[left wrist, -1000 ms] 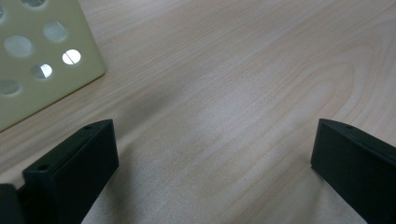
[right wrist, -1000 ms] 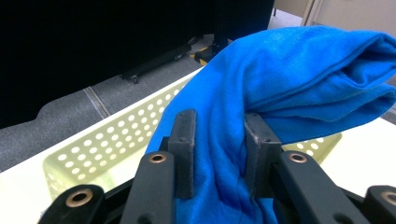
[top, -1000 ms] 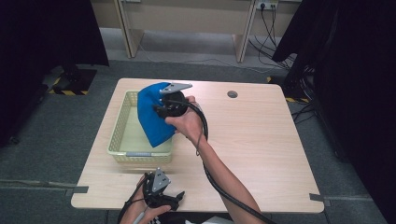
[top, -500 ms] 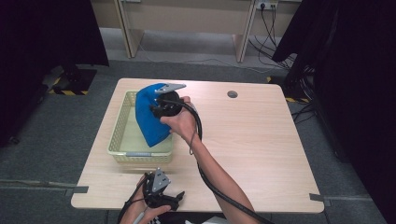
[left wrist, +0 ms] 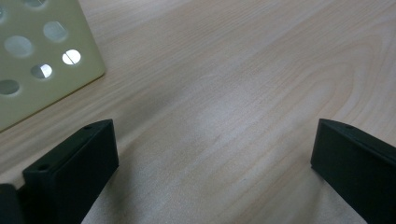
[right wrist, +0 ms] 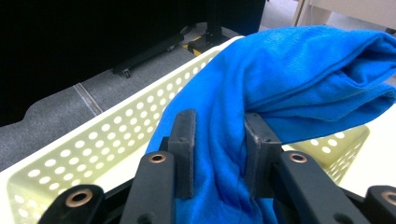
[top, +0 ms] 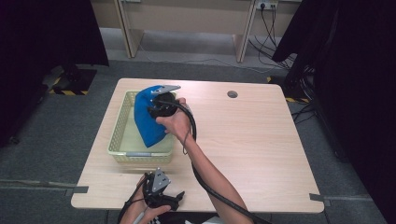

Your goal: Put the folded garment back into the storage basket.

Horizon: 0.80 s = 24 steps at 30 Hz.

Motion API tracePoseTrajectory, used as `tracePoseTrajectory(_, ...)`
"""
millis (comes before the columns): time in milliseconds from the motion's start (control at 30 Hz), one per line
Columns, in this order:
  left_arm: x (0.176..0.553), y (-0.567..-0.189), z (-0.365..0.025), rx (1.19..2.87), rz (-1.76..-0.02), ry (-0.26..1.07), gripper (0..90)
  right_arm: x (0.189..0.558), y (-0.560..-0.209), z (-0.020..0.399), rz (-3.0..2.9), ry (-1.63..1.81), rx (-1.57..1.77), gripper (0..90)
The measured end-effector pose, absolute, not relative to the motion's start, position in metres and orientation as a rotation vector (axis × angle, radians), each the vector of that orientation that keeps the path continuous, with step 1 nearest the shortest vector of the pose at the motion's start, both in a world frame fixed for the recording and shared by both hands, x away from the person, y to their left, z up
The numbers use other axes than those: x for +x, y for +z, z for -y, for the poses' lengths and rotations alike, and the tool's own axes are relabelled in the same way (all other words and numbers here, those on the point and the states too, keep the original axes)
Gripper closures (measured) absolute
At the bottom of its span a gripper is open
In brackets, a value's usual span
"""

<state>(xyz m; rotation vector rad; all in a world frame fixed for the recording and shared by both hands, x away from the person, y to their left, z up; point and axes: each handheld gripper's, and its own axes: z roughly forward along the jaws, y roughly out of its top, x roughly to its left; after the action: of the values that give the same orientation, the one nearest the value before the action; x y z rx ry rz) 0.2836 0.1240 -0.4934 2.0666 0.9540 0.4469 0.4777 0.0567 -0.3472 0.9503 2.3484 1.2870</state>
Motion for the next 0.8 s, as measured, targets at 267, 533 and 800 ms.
tracePoseTrajectory(267,0.284,-0.493,-0.124,2.067,-0.954,0.447,0.0,0.482,-0.354,-0.06,-2.345,1.278,0.98,68.4)
tracePoseTrajectory(533,0.284,-0.493,-0.124,2.066,-0.953,0.447,0.0,0.484,-0.363,-0.062,-2.356,1.265,0.994,68.4)
tracePoseTrajectory(800,0.284,-0.494,-0.124,2.066,-0.952,0.447,0.0,0.484,-0.364,-0.064,-2.353,1.261,0.997,68.4)
